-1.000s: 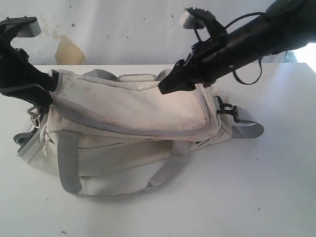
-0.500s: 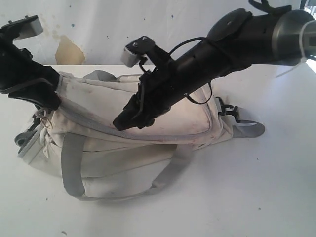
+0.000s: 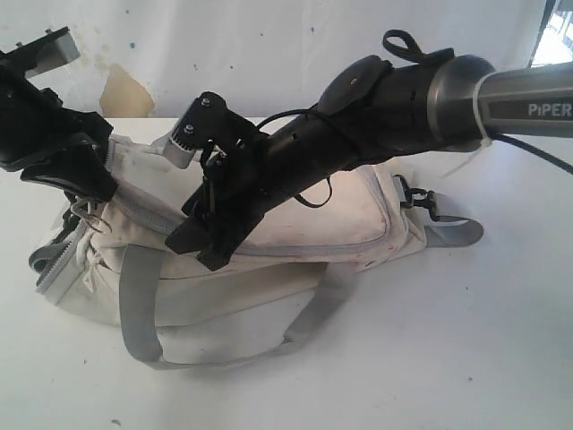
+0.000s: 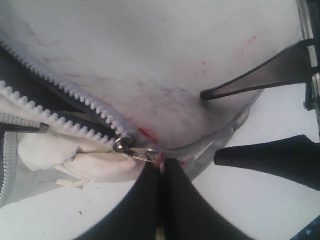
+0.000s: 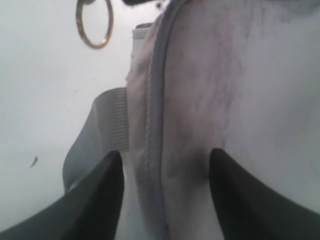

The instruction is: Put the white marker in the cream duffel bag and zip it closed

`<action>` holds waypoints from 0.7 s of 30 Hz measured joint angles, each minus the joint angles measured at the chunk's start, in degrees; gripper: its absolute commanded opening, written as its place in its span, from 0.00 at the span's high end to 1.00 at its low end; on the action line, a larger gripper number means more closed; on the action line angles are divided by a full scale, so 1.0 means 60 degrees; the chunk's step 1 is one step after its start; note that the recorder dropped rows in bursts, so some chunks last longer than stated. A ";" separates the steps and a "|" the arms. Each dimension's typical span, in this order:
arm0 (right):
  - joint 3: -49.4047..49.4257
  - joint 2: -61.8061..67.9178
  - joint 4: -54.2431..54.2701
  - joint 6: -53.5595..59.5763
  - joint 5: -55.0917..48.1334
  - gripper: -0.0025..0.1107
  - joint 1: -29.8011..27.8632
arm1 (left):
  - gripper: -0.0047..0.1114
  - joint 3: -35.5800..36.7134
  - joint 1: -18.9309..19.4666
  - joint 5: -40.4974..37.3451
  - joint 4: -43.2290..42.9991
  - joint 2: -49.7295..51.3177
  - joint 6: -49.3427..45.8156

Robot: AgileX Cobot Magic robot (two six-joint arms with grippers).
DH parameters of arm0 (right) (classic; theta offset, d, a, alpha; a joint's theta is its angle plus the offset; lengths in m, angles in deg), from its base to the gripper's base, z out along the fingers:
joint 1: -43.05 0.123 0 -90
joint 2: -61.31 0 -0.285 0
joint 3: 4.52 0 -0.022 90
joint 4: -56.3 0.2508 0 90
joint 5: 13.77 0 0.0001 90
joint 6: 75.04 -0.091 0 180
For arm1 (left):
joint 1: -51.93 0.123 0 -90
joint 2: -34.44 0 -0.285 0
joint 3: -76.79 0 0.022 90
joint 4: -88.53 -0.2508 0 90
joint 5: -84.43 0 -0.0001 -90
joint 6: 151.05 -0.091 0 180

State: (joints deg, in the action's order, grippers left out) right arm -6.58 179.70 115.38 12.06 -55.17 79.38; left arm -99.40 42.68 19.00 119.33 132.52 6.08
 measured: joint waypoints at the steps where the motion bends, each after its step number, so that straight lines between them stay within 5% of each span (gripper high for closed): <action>1: 0.0000 0.0000 0.0036 0.0038 0.0150 0.54 0.0036 | 0.96 0.0000 0.0000 0.0000 0.0000 0.0000 0.0012; 17: 0.0000 0.0127 0.1522 0.0816 0.0907 0.55 0.0387 | 0.96 0.0000 0.0000 0.0000 0.0097 0.0000 0.0218; 21: 0.0000 0.0365 0.1539 0.0816 0.0808 0.67 0.0387 | 0.96 0.0000 0.0000 0.0000 0.0134 0.0000 0.0323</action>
State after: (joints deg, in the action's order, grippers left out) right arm -6.58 181.89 124.62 16.96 -50.32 81.70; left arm -99.40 42.68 19.00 120.14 132.52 8.01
